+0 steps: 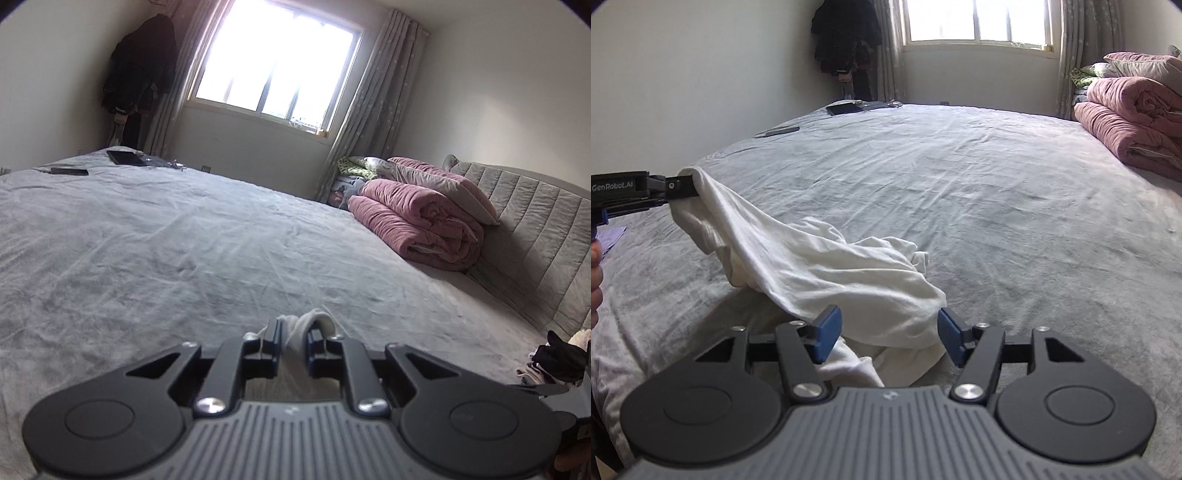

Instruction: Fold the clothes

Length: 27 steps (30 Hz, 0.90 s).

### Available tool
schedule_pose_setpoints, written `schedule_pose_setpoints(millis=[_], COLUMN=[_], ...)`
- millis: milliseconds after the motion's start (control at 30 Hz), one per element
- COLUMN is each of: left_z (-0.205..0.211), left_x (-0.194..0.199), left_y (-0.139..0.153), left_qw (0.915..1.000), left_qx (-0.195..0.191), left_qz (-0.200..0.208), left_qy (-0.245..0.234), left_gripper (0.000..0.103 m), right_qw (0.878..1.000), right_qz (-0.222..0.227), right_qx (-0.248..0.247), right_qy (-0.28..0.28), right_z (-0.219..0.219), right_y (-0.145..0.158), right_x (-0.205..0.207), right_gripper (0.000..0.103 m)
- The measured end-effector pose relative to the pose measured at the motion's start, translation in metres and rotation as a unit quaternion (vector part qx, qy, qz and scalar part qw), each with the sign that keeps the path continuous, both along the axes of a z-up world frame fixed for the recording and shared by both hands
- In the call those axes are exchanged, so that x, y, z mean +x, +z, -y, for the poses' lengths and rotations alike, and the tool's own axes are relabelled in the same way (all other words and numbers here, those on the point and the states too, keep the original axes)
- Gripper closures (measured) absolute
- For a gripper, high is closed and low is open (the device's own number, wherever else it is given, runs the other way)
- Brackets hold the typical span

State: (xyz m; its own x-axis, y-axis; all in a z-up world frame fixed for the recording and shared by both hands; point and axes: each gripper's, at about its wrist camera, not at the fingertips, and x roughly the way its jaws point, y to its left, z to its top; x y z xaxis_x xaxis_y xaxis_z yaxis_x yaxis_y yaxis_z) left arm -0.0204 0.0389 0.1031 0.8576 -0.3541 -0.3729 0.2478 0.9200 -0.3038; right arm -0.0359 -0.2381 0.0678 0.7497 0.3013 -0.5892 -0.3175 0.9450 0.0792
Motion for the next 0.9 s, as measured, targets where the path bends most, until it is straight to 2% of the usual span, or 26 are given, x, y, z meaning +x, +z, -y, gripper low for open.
schedule_pose_setpoints(millis=[167,267,300,333,367,433,533,567,600,633,700,733,767,833,900], left_z=[0.000,0.004,0.006,0.008,0.009,0.009,0.009,0.009,0.008,0.008,0.007,0.007,0.007,0.011,0.015], left_x=[0.007,0.010,0.011,0.012,0.014,0.017,0.018,0.017,0.016,0.015,0.014,0.014,0.014,0.015,0.015], left_y=[-0.012,-0.018,-0.020,-0.022,-0.024,-0.026,-0.028,-0.027,-0.027,-0.026,-0.025,-0.025,-0.026,-0.028,-0.031], left_qw=[0.9997,0.9993,0.9992,0.9991,0.9990,0.9988,0.9988,0.9988,0.9989,0.9991,0.9994,0.9995,0.9994,0.9990,0.9982], left_qx=[-0.003,0.000,0.004,0.007,0.009,0.002,0.005,0.007,0.008,0.008,0.011,0.012,0.014,0.021,0.032], left_qz=[-0.022,-0.033,-0.036,-0.038,-0.041,-0.046,-0.047,-0.046,-0.044,-0.041,-0.033,-0.031,-0.032,-0.039,-0.047], left_qy=[-0.008,-0.014,-0.015,-0.016,-0.016,-0.016,-0.014,-0.013,-0.012,-0.010,-0.004,-0.002,-0.002,-0.009,-0.020], left_gripper=[0.071,0.071,0.071,0.071,0.071,0.071,0.068,0.062,0.052,0.048,0.029,0.025,0.022,0.022,0.021], right_qw=[0.996,0.992,0.990,0.988,0.986,0.985,0.986,0.986,0.986,0.986,0.985,0.983,0.981,0.975,0.973], right_qz=[0.024,0.032,0.032,0.033,0.034,0.036,0.055,0.063,0.072,0.080,0.097,0.105,0.113,0.123,0.115], right_qx=[-0.061,-0.099,-0.115,-0.132,-0.143,-0.154,-0.154,-0.154,-0.149,-0.143,-0.132,-0.126,-0.120,-0.115,-0.115], right_qy=[0.052,0.070,0.075,0.079,0.076,0.068,0.033,0.020,-0.001,-0.021,-0.063,-0.084,-0.104,-0.143,-0.161], right_z=[-0.022,-0.034,-0.037,-0.039,-0.038,-0.033,-0.019,-0.015,-0.006,0.003,0.022,0.031,0.040,0.057,0.066], right_y=[-0.013,-0.026,-0.031,-0.034,-0.036,-0.039,-0.028,-0.023,-0.016,-0.009,0.005,0.012,0.019,0.029,0.027], right_x=[-0.001,0.004,0.006,0.009,0.012,0.017,0.018,0.018,0.018,0.018,0.017,0.016,0.016,0.014,0.015], right_gripper=[0.041,0.042,0.050,0.068,0.078,0.094,0.098,0.098,0.099,0.099,0.099,0.099,0.099,0.099,0.099])
